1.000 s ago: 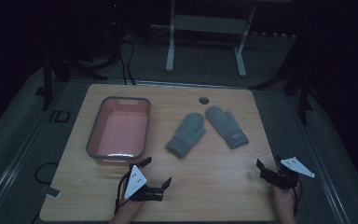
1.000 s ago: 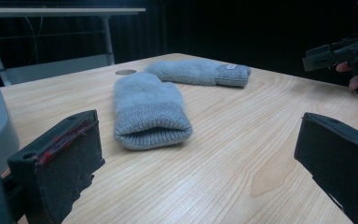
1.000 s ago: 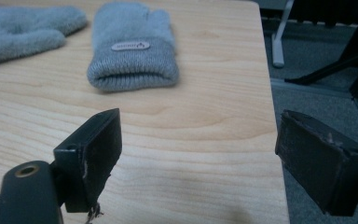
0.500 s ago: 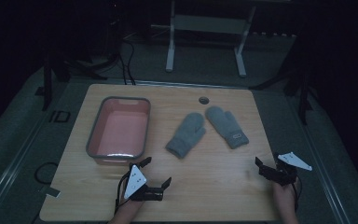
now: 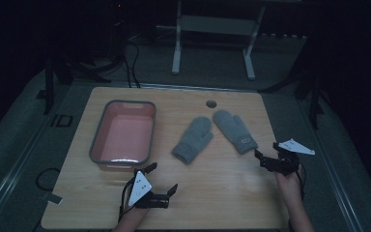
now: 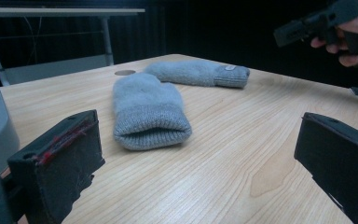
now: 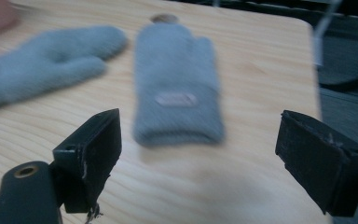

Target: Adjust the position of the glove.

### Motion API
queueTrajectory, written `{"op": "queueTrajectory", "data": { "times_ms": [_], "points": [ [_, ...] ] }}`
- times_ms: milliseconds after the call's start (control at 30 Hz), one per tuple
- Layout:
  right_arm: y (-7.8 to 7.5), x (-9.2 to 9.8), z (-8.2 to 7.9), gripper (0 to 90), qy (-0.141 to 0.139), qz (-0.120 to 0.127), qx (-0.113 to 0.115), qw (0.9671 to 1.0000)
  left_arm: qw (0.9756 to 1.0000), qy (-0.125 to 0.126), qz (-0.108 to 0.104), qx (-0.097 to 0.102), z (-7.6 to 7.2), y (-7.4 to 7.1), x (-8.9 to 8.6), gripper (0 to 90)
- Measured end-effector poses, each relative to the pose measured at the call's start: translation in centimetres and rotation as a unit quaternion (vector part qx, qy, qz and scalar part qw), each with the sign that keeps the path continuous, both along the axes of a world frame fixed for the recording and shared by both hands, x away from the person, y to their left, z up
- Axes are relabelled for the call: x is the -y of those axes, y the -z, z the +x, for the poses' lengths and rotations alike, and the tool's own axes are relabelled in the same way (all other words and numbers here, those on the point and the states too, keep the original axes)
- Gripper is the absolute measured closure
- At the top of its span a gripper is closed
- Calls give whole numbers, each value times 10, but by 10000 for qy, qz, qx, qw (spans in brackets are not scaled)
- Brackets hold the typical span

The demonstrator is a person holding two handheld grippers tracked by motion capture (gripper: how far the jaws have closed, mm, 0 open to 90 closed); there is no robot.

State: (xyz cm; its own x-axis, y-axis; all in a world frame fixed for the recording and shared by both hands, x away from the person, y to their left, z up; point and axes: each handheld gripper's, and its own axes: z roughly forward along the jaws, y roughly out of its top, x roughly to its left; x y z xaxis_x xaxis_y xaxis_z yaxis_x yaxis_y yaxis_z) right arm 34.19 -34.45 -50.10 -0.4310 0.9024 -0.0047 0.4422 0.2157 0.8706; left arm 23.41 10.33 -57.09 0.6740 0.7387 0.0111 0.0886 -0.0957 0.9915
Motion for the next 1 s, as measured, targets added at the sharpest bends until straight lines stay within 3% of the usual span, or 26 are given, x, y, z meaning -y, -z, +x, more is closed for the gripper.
{"op": "queueTrajectory", "data": {
  "times_ms": [33, 67, 233, 367, 500, 700, 900, 967, 1000],
  "points": [
    [0, 0, 0, 141, 0, 0, 0, 10000, 10000, 1, 0, 1, 0, 0, 0, 10],
    [-5, -7, 4, 138, -214, 72, 73, 9997, 10000, 8, -1, 0, 0, 0, 0, 10],
    [-16, -27, 15, 139, -632, 8, 102, 9980, 10000, 18, -13, 3, 0, 0, 0, 10],
    [-21, -37, 23, 139, -774, 13, 99, 9970, 10000, 19, -14, 7, 0, 0, 0, 10],
    [-26, -55, 37, 143, -957, -221, 113, 9951, 10000, 12, -24, -3, 0, 0, 0, 10],
    [-24, -78, 52, 143, -1249, -374, 40, 9915, 10000, 13, -25, -4, 0, 0, 0, 10],
    [-15, -99, 64, 143, -1352, -313, -162, 9902, 10000, 24, -19, 4, 0, 0, 0, 10],
    [-8, -111, 69, 143, -1608, -303, -277, 9861, 10000, 25, -17, 7, 0, 0, 0, 10],
    [-8, -111, 69, 143, -1608, -303, -277, 9861, 10000, 25, -17, 8, 0, 0, 0, 10]
  ]
}}
